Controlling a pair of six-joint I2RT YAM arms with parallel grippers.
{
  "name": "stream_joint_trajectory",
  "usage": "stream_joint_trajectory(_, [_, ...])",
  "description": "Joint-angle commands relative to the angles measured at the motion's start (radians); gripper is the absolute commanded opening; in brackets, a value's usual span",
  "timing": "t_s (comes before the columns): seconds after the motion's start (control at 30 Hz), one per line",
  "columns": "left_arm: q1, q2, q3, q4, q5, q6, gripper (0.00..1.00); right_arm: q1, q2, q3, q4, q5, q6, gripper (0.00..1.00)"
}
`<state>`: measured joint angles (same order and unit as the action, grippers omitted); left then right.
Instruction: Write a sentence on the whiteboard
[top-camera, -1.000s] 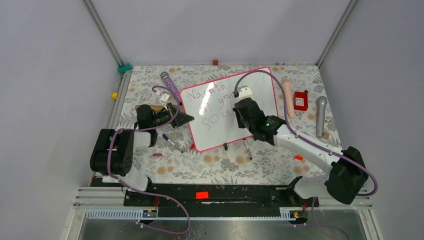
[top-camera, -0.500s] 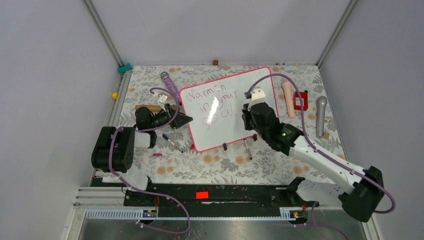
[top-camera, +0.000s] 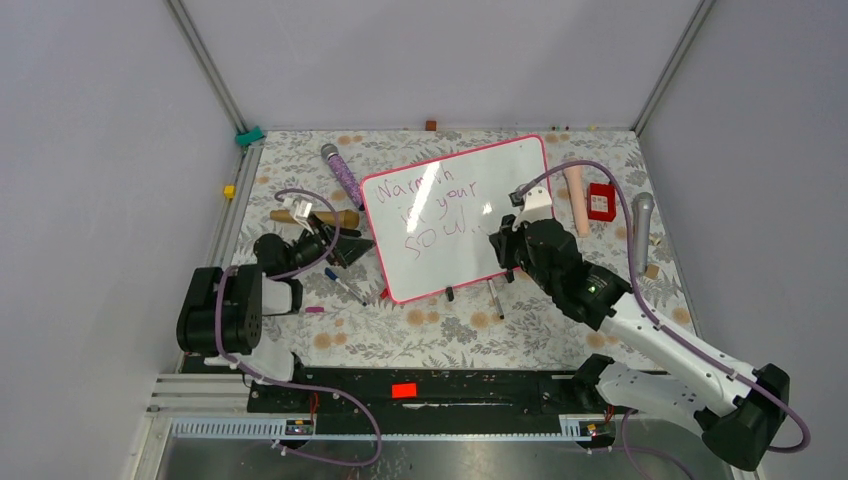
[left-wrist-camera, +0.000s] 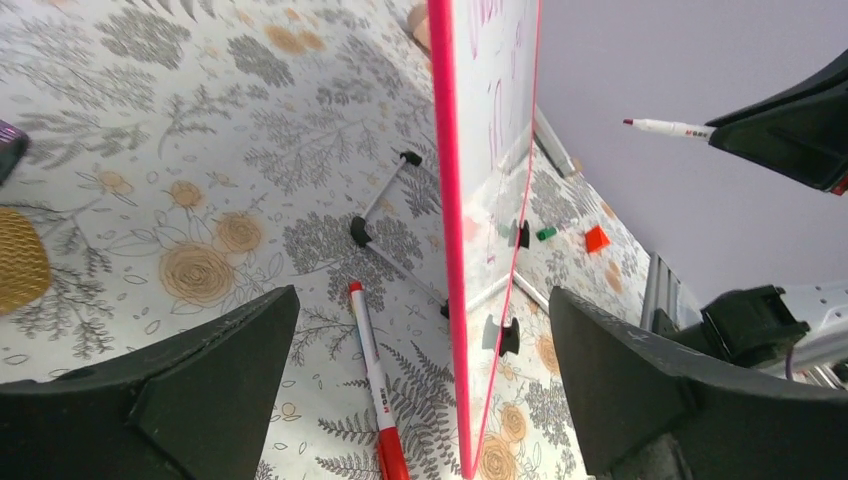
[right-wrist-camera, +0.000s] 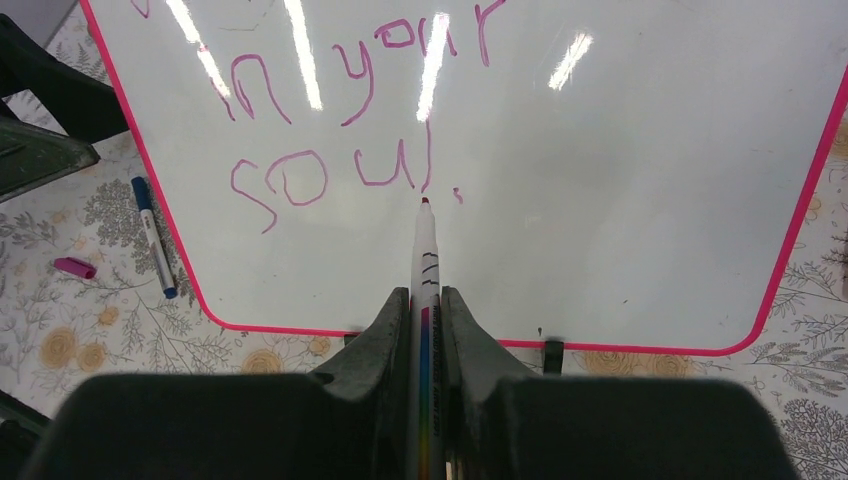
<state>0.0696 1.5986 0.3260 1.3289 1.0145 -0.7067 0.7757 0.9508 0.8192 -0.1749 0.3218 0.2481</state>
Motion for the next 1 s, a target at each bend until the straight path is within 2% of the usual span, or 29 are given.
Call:
stream_joint_trajectory(0.0, [0.03, -0.176, -0.043, -0.096, -0.111, 0.058, 0.93, -0.006, -0.044, -0.004, 0.033, -0.03, 0.029, 0.0])
stream_joint_trajectory(0.03, [0.033, -0.237, -0.05, -0.192, -0.147, 0.096, 0.89, -0.006, -0.049, -0.006, 0.039, -0.033, 0.029, 0.0])
stream_joint_trajectory(0.07, [0.032, -0.313, -0.055, -0.374, -0.199, 0.141, 0.84, -0.006, -0.052, -0.01, 0.044, -0.036, 0.032, 0.0])
stream_joint_trajectory(0.13, [0.031, -0.498, -0.055, -0.705, -0.378, 0.239, 0.82, -0.006, -0.056, -0.013, 0.052, -0.04, 0.032, 0.0])
stream_joint_trajectory(0.23, [0.031, -0.789, -0.077, -0.977, -0.638, 0.241, 0.77, -0.007, -0.057, -0.017, 0.063, -0.042, 0.033, 0.0])
stream_joint_trajectory(0.3, [0.031, -0.94, -0.092, -1.08, -0.749, 0.227, 0.97, -0.007, -0.062, -0.019, 0.068, -0.04, 0.035, 0.0])
stream_joint_trajectory(0.33, [0.032, -1.015, -0.105, -1.119, -0.793, 0.209, 0.99, -0.006, -0.066, -0.022, 0.072, -0.039, 0.035, 0.0])
stream_joint_trajectory(0.43, [0.032, -1.222, -0.118, -1.294, -1.023, 0.087, 0.99, -0.006, -0.082, -0.027, 0.084, -0.041, 0.037, 0.0])
stream_joint_trajectory(0.47, [0.031, -1.28, -0.113, -1.391, -1.143, -0.022, 0.99, -0.006, -0.085, -0.027, 0.087, -0.042, 0.039, 0.0])
stream_joint_trajectory(0.5, [0.032, -1.334, -0.102, -1.538, -1.311, -0.197, 0.99, -0.006, -0.087, -0.027, 0.089, -0.047, 0.038, 0.0])
stream_joint_trajectory(0.53, [0.032, -1.377, -0.106, -1.634, -1.374, -0.358, 0.99, -0.006, -0.089, -0.025, 0.089, -0.05, 0.039, 0.0])
stream_joint_trajectory(0.6, [0.032, -1.446, -0.166, -1.503, -1.256, -0.289, 0.97, -0.007, -0.091, -0.021, 0.087, -0.055, 0.042, 0.0])
stream_joint_trajectory(0.63, [0.032, -1.454, -0.159, -1.496, -1.232, -0.283, 0.98, -0.007, -0.092, -0.019, 0.086, -0.057, 0.043, 0.0])
stream_joint_trajectory(0.7, [0.032, -1.401, -0.07, -1.677, -1.27, -0.33, 0.96, -0.007, -0.097, -0.012, 0.075, -0.054, 0.045, 0.0])
stream_joint_trajectory(0.77, [0.03, -1.276, 0.053, -1.899, -1.333, -0.364, 0.93, -0.007, -0.104, -0.006, 0.052, -0.04, 0.053, 0.0])
stream_joint_trajectory(0.87, [0.03, -1.083, 0.184, -2.121, -1.348, -0.421, 0.87, -0.006, -0.107, -0.004, 0.044, -0.03, 0.064, 0.0])
stream_joint_trajectory(0.97, [0.031, -0.914, 0.244, -2.239, -1.332, -0.548, 0.83, -0.006, -0.097, 0.005, 0.034, -0.033, 0.07, 0.0])
